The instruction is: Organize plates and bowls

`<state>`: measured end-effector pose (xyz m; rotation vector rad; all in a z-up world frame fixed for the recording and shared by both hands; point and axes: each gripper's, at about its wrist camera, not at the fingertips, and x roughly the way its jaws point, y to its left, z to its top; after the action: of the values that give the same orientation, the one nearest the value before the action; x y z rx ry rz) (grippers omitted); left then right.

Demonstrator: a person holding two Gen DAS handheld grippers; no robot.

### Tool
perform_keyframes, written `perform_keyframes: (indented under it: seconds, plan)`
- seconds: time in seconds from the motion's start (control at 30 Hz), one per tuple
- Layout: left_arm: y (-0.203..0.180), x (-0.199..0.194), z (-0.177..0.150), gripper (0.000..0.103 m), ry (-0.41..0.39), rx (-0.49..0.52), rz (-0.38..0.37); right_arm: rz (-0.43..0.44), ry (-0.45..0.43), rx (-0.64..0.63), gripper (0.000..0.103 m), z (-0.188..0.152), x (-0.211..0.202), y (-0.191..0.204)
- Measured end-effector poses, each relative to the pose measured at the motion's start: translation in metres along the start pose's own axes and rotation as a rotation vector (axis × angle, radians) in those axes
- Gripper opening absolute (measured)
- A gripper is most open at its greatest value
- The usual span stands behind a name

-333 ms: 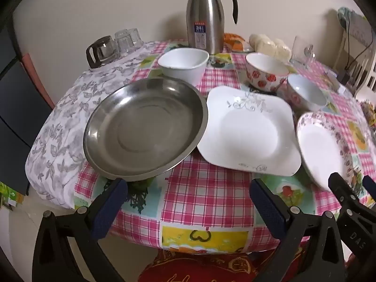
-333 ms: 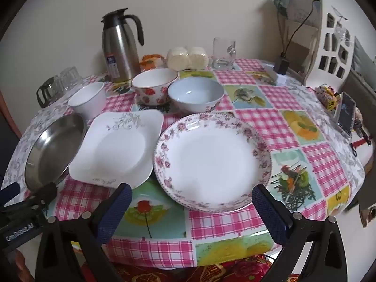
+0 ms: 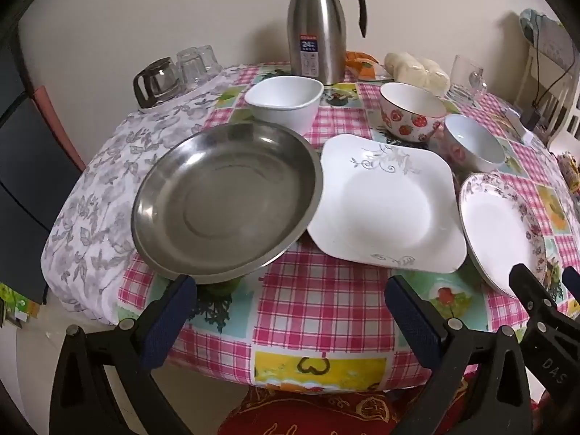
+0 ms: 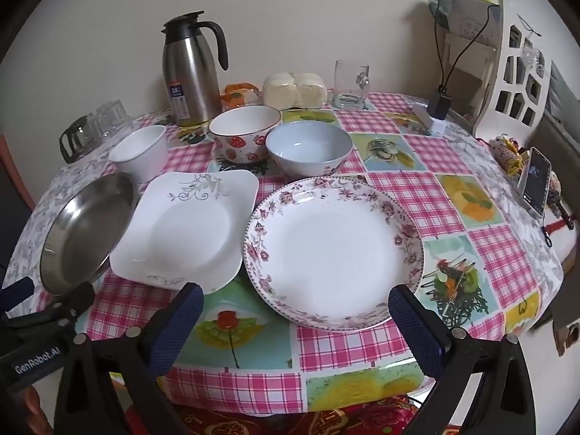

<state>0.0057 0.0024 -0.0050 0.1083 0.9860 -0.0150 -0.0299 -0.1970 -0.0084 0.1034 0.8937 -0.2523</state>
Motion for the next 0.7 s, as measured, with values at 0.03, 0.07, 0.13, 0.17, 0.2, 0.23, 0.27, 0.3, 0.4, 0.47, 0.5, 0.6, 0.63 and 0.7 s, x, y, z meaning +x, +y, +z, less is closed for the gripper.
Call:
perform_keyframes:
  seconds: [0.03,0.07,0.13,0.17,0.2,0.23,0.27,0.3,0.4,0.47,0.5,0.6,0.63,0.7]
  plan:
    - [0.0008,-0.0001,0.0002,0.103,-0.002,-0.002,0.002,0.001,0.0,0.003,0.103,-0.0005,0.0003,-0.0001]
    - [0.0015,-0.0003,0.0003,0.103,-0.003,-0.004,0.001,-0.002,0.001,0.003,0.103,-0.0008,0.0004,0.0007]
    - [-0.0003,-0.0014,0.0007,0.103,-0.011,-0.008,-0.004,-0.004,0.001,0.002,0.103,-0.0016,0.0,0.003]
    - [-0.001,-0.0023,0.0016,0.103,-0.016,-0.007,-0.008,-0.001,0.0,0.002,0.103,-0.002,0.0006,0.0018]
    - [-0.0013,-0.003,0.0018,0.103,-0.021,-0.005,-0.01,-0.003,-0.002,0.0,0.103,-0.002,-0.0002,0.0025]
    - [-0.0014,-0.0034,0.0019,0.103,-0.023,-0.003,-0.01,-0.006,-0.004,-0.003,0.103,-0.0023,-0.0004,0.0032]
    - [-0.0022,-0.0027,0.0027,0.103,-0.021,-0.005,-0.008,-0.011,-0.007,-0.006,0.103,-0.0025,-0.0002,0.0032]
    - [-0.0019,-0.0023,0.003,0.103,-0.019,-0.008,-0.008,-0.013,-0.008,-0.007,0.103,-0.0026,-0.0008,0.0034]
    - [0.0001,-0.0029,0.0044,0.103,-0.019,-0.026,-0.009,-0.017,-0.007,-0.009,0.103,-0.003,-0.0014,0.0037]
    - [0.0023,-0.0045,0.0049,0.103,-0.027,-0.038,-0.008,-0.017,-0.007,-0.011,0.103,-0.003,-0.0019,0.0044]
    - [0.0027,-0.0049,0.0051,0.103,-0.03,-0.042,-0.009,-0.017,-0.009,-0.011,0.103,-0.0028,-0.0026,0.0047]
    - [0.004,-0.0053,0.0054,0.103,-0.032,-0.052,-0.007,-0.015,-0.016,-0.016,0.103,-0.0025,-0.0049,0.0051]
    - [0.0041,-0.0054,0.0055,0.103,-0.032,-0.054,-0.007,-0.015,-0.017,-0.016,0.103,-0.0025,-0.0054,0.0054]
    - [0.0059,-0.006,0.0056,0.103,-0.034,-0.057,-0.008,-0.016,-0.018,-0.016,0.103,-0.0023,-0.0057,0.0052]
